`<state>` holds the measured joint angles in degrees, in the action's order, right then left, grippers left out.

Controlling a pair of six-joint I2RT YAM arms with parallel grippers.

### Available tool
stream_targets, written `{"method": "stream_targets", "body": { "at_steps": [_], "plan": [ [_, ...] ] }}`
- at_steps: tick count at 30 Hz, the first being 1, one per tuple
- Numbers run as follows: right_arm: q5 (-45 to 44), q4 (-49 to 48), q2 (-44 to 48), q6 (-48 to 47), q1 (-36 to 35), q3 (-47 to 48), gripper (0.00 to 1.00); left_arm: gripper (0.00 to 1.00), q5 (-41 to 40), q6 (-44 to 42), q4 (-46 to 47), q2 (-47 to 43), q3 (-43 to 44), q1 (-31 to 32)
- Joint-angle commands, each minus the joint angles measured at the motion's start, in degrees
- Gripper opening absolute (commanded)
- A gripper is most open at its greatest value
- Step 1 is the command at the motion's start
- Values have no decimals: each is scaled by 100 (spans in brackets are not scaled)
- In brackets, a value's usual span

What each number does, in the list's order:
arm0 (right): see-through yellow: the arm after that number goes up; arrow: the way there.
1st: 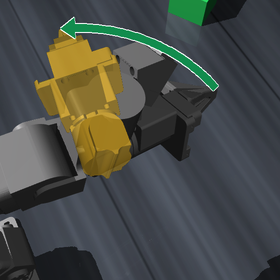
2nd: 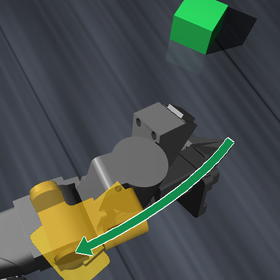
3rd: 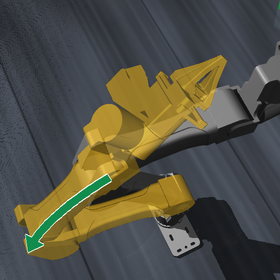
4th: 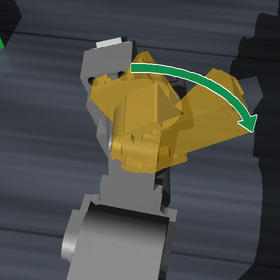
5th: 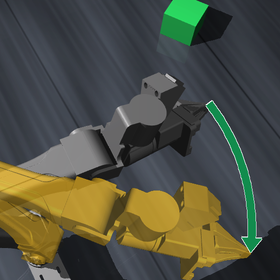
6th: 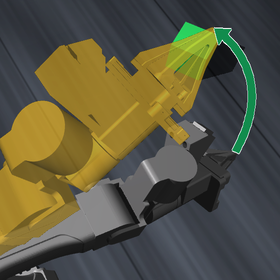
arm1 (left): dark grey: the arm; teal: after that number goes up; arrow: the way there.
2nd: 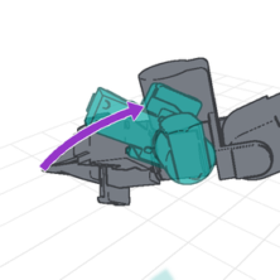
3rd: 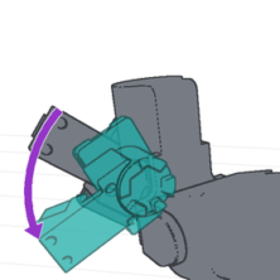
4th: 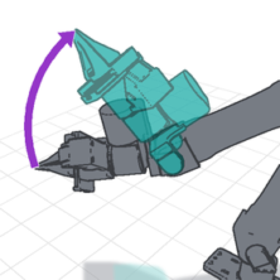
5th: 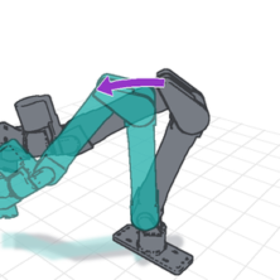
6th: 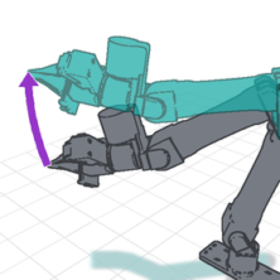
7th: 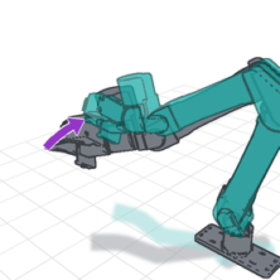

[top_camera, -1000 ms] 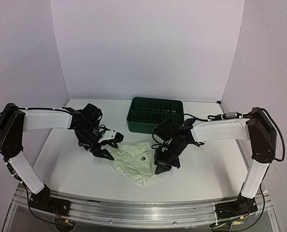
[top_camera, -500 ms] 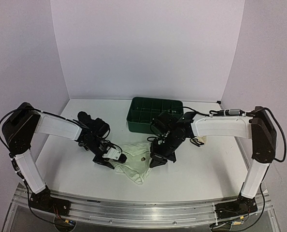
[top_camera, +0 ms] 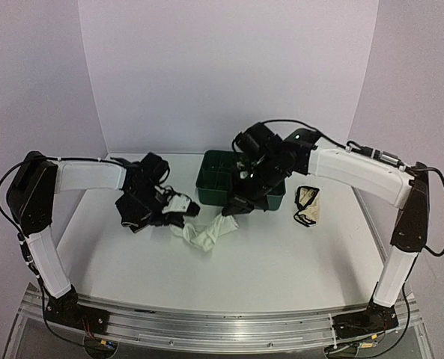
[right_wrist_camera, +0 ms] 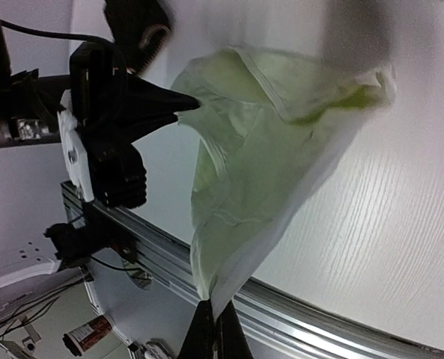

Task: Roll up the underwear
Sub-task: Flatten out the underwear at the center of the board.

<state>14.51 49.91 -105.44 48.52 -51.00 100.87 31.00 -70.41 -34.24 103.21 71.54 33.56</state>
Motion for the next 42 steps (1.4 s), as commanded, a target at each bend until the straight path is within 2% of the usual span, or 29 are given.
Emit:
{"method": "stream_targets", "body": {
  "at_steps": [1, 5, 9, 16, 21, 26, 28, 29, 32, 34, 36, 38, 40, 42],
  "plan": [
    [-658, 498, 228, -553, 500, 1133, 0, 0, 943, 139, -1207, 251, 1705, -620],
    [-804, 586, -76, -863, 703, 1883, 0, 0, 1059, 38, -1263, 404, 2384, -770],
    [-568, 658, -18, -692, 671, 1483, 0, 0, 1007, -94, -1061, 340, 2257, -818],
    [-429, 495, 386, -194, -389, -334, 0, 0, 1376, -486, -1211, -92, 1074, -813],
    [297, -238, 350, 403, -796, -1829, 0, 0, 1431, -947, -1342, -457, -274, -571],
    [885, -254, -222, 86, -854, -2072, 0, 0, 1146, -1187, -883, -671, -1415, -77],
    [1069, -247, -417, 11, -876, -2054, 6, 5, 992, -1323, -809, -695, -1624, -58],
    [1139, -238, -475, -5, -882, -2061, 12, 10, 877, -1415, -801, -697, -1703, -56],
    [1191, -169, -420, -45, -891, -2108, 38, 34, 550, -1674, -860, -757, -1846, -68],
    [1052, 171, -326, -239, -886, -2011, 46, 49, 445, -1863, -1040, -826, -1839, -75],
    [626, 995, -350, -680, -883, -1627, 52, 60, 386, -1975, -1289, -898, -1748, -79],
    [-138, 1876, -477, -1173, -850, -968, 54, 67, 306, -2027, -1556, -920, -1558, -114],
    [-675, 2200, -676, -1593, -788, -300, 54, 68, 285, -1979, -1832, -908, -1311, -166],
    [-1032, 2172, -998, -1985, -709, 517, 49, 64, 374, -1807, -2005, -882, -1022, -196]
  ]
}}
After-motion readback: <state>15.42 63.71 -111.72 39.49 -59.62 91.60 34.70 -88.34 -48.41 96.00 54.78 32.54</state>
